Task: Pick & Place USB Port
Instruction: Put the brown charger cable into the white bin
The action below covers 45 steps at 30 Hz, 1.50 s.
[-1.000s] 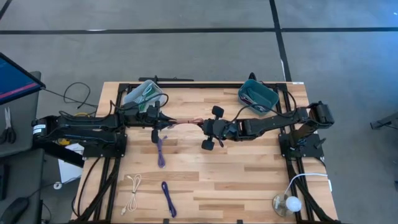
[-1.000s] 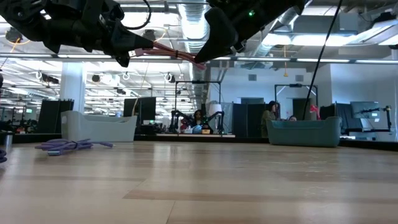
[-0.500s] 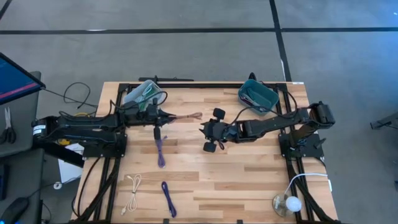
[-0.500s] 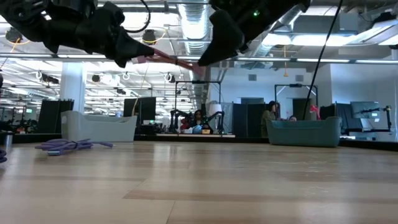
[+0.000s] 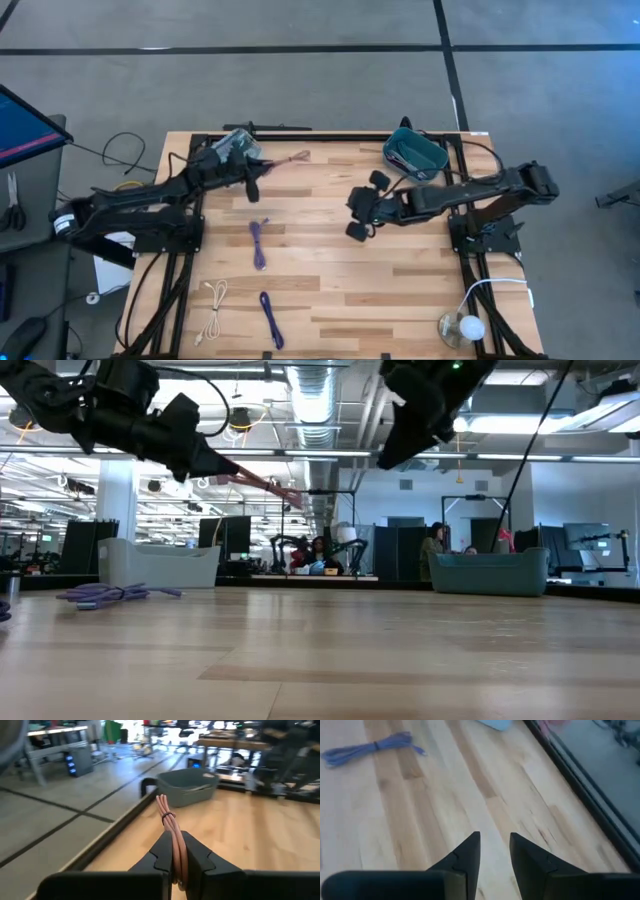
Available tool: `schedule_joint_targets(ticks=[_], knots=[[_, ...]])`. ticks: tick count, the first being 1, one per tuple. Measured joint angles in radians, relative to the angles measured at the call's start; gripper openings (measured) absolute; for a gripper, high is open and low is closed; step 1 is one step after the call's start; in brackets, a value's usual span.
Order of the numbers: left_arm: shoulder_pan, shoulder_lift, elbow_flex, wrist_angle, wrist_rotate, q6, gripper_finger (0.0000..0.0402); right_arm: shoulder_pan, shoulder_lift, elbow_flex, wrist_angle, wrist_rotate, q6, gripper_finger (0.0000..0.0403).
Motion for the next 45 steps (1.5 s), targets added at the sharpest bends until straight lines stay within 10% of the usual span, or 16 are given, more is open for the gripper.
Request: schedule_joint_targets(ticks=[21,45], knots=[[0.347,-0.226,0.000,-0.279,-0.003,-0.005,0.0015,0.273,-0.335,-0.276,-0.073,0.327,0.275,0.0098],[0.396,-0.305,0.001,-0.688,-0.333,-0.055,0.0015,0.466,-0.374,-0.336,-0.193,0.492,0.547,0.0098]])
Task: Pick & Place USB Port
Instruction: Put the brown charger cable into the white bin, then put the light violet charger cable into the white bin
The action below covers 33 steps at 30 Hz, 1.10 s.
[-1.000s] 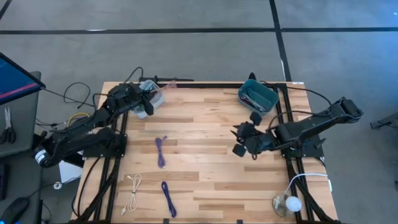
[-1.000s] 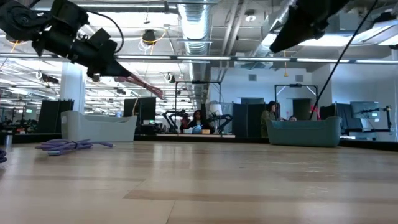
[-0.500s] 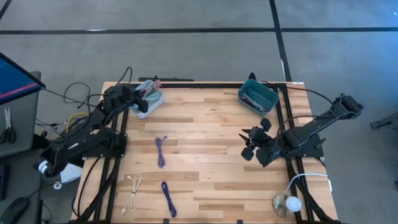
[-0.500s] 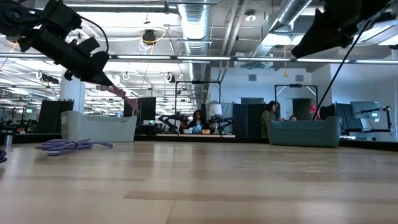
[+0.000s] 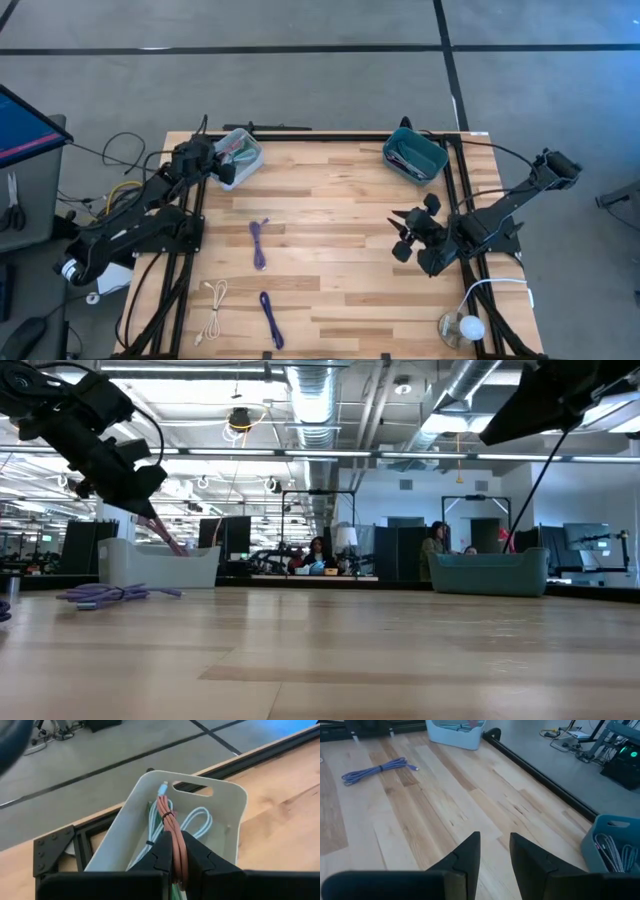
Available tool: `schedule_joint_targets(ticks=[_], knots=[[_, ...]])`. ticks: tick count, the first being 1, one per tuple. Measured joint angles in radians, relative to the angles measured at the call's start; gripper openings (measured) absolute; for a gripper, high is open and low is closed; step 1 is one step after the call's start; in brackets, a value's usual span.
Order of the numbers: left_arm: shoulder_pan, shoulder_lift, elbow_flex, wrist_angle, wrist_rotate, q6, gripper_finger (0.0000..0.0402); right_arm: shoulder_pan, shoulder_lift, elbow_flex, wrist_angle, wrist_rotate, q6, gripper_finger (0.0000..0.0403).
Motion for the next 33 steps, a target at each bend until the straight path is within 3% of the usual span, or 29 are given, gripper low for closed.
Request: schedule_joint_targets(ticks=[25,33], knots=[[0.000,0.000,0.000,0.009,-0.029,-0.001,0.0090,0.000,0.000,0.000,0.003,0.019,-0.003,0.0098],[0.000,0.000,0.000,0.048,-0.029,0.002,0.0093,-0.001,0.000,0.000,0.002,0.015,-0.029,0.0098]])
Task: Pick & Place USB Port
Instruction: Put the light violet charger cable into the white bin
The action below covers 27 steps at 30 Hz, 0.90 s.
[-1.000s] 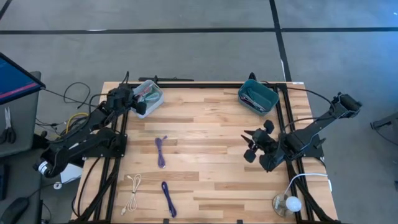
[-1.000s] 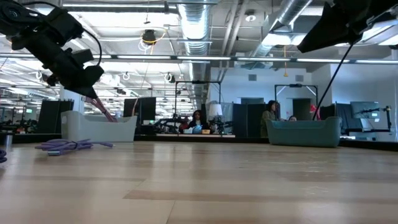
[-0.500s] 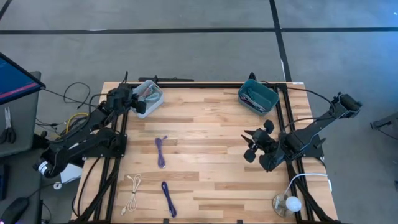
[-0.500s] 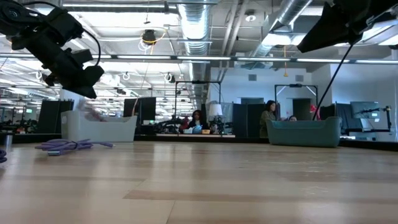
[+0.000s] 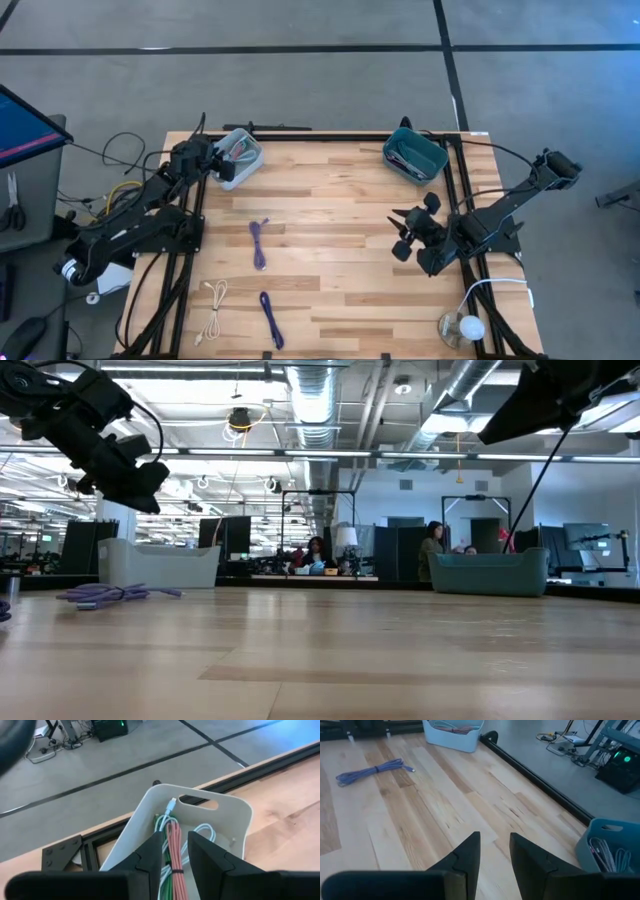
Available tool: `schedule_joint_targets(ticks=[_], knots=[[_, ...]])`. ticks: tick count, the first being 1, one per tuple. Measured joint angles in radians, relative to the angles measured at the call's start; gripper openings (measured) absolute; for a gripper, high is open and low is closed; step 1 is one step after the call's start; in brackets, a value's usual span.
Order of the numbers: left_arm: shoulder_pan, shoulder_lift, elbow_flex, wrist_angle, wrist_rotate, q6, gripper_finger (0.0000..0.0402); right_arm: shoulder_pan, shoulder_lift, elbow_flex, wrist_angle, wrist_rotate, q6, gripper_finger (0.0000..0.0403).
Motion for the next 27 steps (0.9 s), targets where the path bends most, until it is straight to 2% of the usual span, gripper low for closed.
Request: schedule_joint_targets(ticks=[5,18,22,27], knots=[[0.000,0.000,0.000,0.011,0.000,0.000,0.0094,0.000,0.000,0.000,-0.001,0.000,-0.063,0.0098],[0.000,0.000,0.000,0.062,0.009,-0.026,0.0094,-0.018,0.000,0.000,0.014,-0.027,-0.090,0.0098],[0.000,0.000,0.000,0.098,0.180,-0.094,0.0094,-0.043,0.000,0.000,0.020,-0.002,-0.094,0.0098],[-0.033,-0.004,0.000,0.146,0.548,-0.161,0.0090,-0.053,0.000,0.001,0.010,0.053,-0.113,0.0098]])
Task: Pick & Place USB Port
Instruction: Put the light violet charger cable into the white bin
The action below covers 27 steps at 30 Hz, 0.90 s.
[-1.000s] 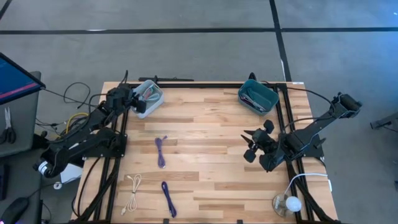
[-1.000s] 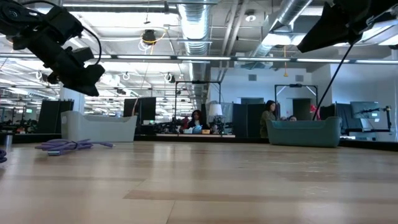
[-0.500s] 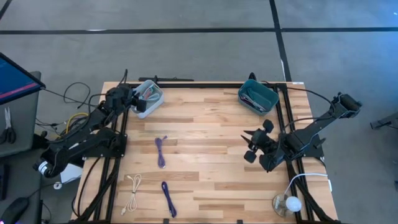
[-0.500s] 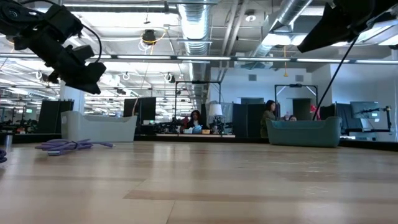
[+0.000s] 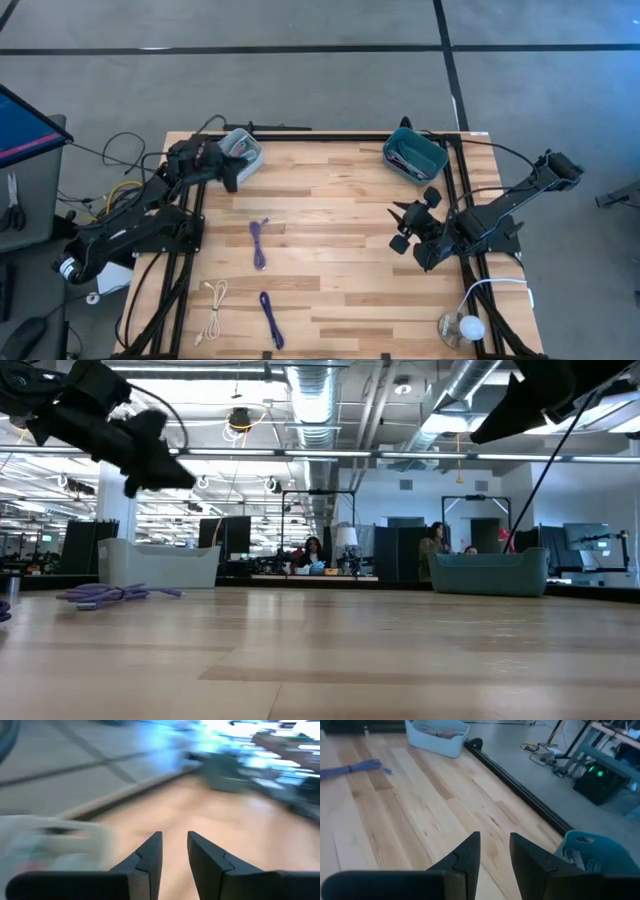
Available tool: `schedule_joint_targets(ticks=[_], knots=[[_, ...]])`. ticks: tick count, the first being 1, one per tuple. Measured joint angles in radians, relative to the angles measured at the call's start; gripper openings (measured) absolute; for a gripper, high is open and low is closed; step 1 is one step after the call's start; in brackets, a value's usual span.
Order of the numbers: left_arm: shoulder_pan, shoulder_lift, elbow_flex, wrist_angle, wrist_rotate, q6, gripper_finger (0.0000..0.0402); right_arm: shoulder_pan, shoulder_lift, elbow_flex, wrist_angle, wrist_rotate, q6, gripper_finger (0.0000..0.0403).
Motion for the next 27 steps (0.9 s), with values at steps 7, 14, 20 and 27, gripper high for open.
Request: schedule_joint_targets(ticks=[7,14,20,27], knots=[[-0.167,-0.005,0.000,0.003,0.163,-0.107,0.0066,0.001,0.000,0.000,-0.014,-0.002,-0.017,0.0098],[-0.399,-0.005,0.000,0.003,-0.073,-0.108,0.0029,0.001,0.000,0.000,-0.013,-0.003,-0.017,0.0098],[-0.596,-0.003,0.018,-0.017,-0.270,-0.109,0.0006,0.001,0.000,0.000,-0.014,-0.004,-0.017,0.0098],[-0.836,0.058,0.122,-0.149,-0.594,-0.115,0.0006,0.001,0.000,0.000,-0.015,-0.004,-0.017,0.0098]])
